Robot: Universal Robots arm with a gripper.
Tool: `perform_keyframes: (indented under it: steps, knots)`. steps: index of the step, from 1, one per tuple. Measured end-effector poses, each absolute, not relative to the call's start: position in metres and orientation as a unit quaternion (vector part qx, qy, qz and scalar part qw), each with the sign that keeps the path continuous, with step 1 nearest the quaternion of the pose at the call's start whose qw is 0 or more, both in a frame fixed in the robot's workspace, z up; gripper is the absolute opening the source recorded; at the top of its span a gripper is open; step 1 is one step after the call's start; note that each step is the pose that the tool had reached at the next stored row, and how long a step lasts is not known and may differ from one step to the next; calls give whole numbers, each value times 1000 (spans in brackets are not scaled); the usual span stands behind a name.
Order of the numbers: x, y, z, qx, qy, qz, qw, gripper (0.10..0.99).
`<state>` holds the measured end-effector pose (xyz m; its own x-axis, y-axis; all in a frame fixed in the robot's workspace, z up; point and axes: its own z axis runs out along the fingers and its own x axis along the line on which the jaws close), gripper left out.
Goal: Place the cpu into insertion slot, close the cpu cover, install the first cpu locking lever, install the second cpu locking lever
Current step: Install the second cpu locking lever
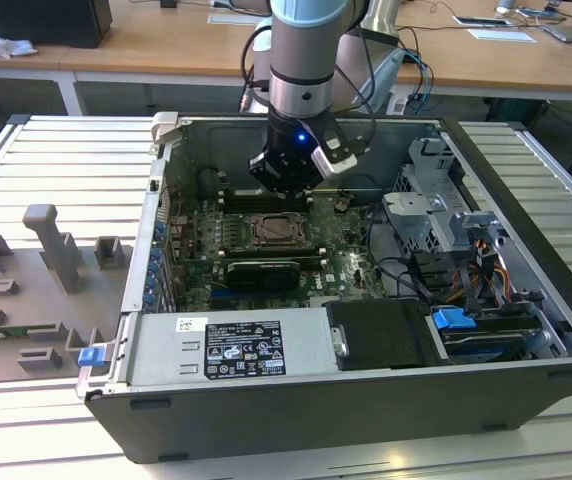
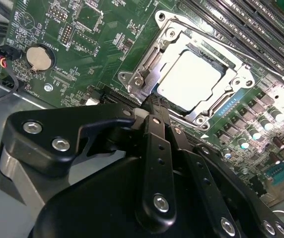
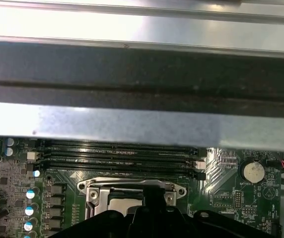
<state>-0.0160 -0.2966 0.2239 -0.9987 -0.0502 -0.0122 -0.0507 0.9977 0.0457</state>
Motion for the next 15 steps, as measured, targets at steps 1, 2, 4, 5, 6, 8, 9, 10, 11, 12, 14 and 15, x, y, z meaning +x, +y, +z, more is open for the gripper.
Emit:
perform_keyframes:
  steps: [1,2,4,5,6,8,9,10,11,12,14,15]
  knots:
    - [-16,-297,224,-25,999,23,6,106]
    - [-16,-297,224,-25,999,23,6,106]
    - [-16,-298,224,-25,999,23,6,106]
    - [-16,-298,224,-25,999,23,6,106]
    - [-16,-298,224,-25,999,23,6,106]
    - [-16,-299,224,-25,999,23,6,106]
    - [-16,-299,224,-25,999,23,6,106]
    - [-16,-300,224,-25,999,23,5,106]
    - [-16,-301,224,-25,999,23,6,106]
    - [-16,-301,224,-25,999,23,6,106]
    - [-16,-301,226,-25,999,23,5,106]
    - [-16,-301,227,-25,999,23,6,106]
